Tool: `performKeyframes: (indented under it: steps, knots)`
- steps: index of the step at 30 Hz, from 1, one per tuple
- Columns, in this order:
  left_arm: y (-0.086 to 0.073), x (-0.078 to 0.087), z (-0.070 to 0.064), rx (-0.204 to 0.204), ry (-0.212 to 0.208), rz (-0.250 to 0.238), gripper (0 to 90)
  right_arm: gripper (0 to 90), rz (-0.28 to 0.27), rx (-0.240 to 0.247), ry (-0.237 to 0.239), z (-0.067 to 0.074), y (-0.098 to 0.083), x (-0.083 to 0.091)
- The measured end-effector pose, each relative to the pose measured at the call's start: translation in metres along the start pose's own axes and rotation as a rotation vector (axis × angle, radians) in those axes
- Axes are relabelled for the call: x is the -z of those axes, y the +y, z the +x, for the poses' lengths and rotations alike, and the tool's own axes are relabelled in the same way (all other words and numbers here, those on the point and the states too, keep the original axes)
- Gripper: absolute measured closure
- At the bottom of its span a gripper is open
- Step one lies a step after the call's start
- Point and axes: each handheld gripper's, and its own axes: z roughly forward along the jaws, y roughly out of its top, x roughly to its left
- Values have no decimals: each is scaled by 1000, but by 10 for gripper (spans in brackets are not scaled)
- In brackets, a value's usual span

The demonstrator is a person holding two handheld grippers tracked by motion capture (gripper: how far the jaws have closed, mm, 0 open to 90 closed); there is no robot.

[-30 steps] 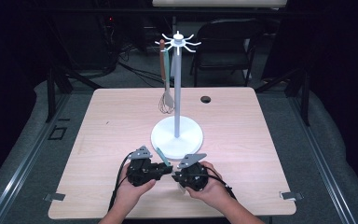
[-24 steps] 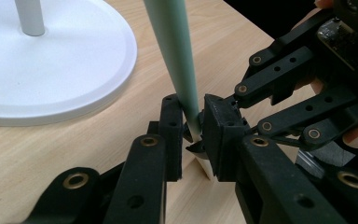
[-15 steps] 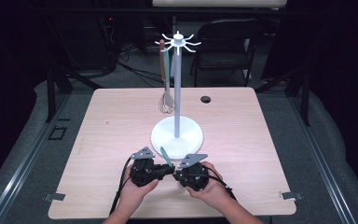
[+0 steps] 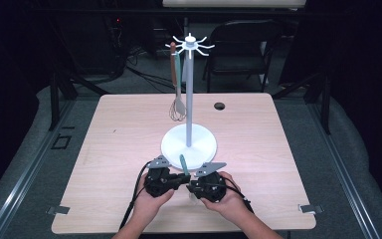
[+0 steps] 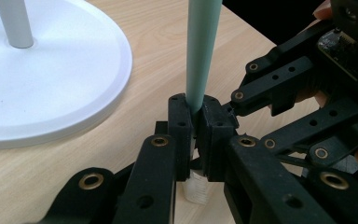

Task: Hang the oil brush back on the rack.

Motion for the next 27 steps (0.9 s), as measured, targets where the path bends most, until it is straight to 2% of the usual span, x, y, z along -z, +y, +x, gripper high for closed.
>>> performKeyframes:
  steps: [5,15,20,27]
  knots:
    - [3,-3,0,13,-17,-10,847,774,2,-13,2,-2,-1,0]
    - [10,-11,-1,9,-23,-10,847,758,-1,-34,0,-3,-7,5]
    - [11,-11,0,-11,-33,-2,849,733,-9,-39,12,-5,-8,9]
    - [14,-8,1,-15,-32,11,849,701,-2,-51,2,-13,-13,17]
